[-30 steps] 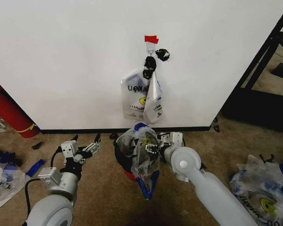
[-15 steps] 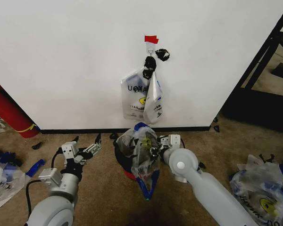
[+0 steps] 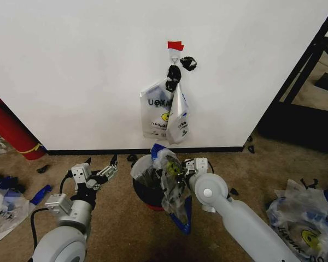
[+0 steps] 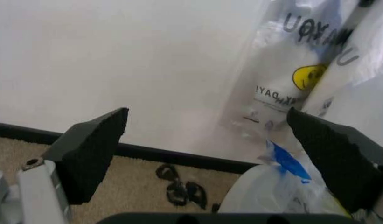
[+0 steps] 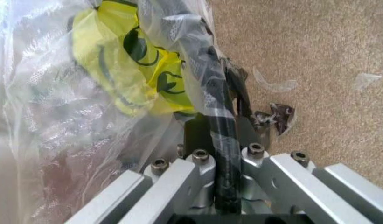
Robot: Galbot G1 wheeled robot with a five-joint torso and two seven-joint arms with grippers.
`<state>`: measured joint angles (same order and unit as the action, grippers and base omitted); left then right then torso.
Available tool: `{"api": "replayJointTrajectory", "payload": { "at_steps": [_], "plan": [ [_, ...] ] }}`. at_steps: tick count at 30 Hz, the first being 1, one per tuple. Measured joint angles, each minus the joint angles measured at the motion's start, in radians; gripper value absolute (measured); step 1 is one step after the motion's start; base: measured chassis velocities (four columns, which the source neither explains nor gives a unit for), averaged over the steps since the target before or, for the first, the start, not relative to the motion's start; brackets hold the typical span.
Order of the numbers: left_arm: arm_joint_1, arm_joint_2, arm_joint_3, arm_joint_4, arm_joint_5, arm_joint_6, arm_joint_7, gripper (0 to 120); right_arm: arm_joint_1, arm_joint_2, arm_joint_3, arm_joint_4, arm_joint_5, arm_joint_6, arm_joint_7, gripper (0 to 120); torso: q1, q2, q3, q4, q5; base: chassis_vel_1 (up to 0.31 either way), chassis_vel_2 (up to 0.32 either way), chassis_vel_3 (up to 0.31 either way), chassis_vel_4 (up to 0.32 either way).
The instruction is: Pick up the garbage bag from the wall and place it over the trash bin.
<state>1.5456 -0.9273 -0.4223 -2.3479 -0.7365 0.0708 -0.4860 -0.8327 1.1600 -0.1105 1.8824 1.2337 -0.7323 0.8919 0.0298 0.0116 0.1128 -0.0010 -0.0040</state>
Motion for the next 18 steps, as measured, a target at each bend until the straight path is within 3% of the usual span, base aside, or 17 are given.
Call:
{"api": "replayJointTrajectory", "payload": {
  "at_steps": [10,14,16,18],
  "plan": [
    [-0.079,0.073,0.089,-0.049,-0.067,0.066,-0.026,100,-0.113,0.020,0.098,0.088,-0.135,0.076,-0.143,0,0.000,0.000,0.000,0.0000,0.0000,0.000,0.000,0.000,0.000],
    [-0.281,0.195,0.243,-0.090,-0.240,0.143,-0.077,100,-0.191,0.036,0.161,0.129,-0.260,0.133,-0.215,0,0.000,0.000,0.000,-0.0005,0.0000,0.000,0.000,0.000,0.000],
    [-0.324,0.219,0.278,-0.097,-0.275,0.153,-0.085,100,-0.202,0.039,0.167,0.132,-0.286,0.140,-0.225,0,0.000,0.000,0.000,-0.0001,-0.0001,0.000,0.000,0.000,0.000],
    [-0.463,0.275,0.375,-0.116,-0.381,0.179,-0.107,99,-0.232,0.050,0.183,0.136,-0.359,0.154,-0.252,0,0.000,0.000,0.000,-0.0003,-0.0001,0.000,0.000,0.000,0.000]
  ]
}}
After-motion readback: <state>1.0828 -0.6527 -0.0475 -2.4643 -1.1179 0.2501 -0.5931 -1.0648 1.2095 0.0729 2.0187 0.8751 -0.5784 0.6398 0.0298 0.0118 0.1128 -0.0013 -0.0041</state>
